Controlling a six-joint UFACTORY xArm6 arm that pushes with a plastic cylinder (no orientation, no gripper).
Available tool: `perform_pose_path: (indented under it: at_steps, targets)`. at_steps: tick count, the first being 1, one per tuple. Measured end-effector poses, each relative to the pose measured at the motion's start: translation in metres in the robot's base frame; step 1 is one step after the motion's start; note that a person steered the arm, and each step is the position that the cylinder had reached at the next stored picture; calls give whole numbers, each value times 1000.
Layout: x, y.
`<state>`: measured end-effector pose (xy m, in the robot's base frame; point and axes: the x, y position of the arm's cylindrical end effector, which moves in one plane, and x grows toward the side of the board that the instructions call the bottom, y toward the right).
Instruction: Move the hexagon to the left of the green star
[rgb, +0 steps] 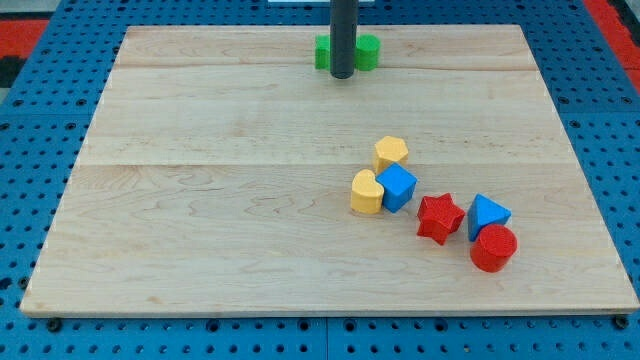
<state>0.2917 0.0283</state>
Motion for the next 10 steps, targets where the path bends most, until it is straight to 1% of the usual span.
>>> perform_pose_path:
  at_steps: [2, 3, 4, 5, 6, 7, 8, 9, 10]
  targets:
    - [18, 28]
    - [58, 49]
    - [98, 82]
    - [116, 121]
    - [170, 111]
    - [164, 41]
    - [123, -8]
    - [97, -13]
    - [96, 15]
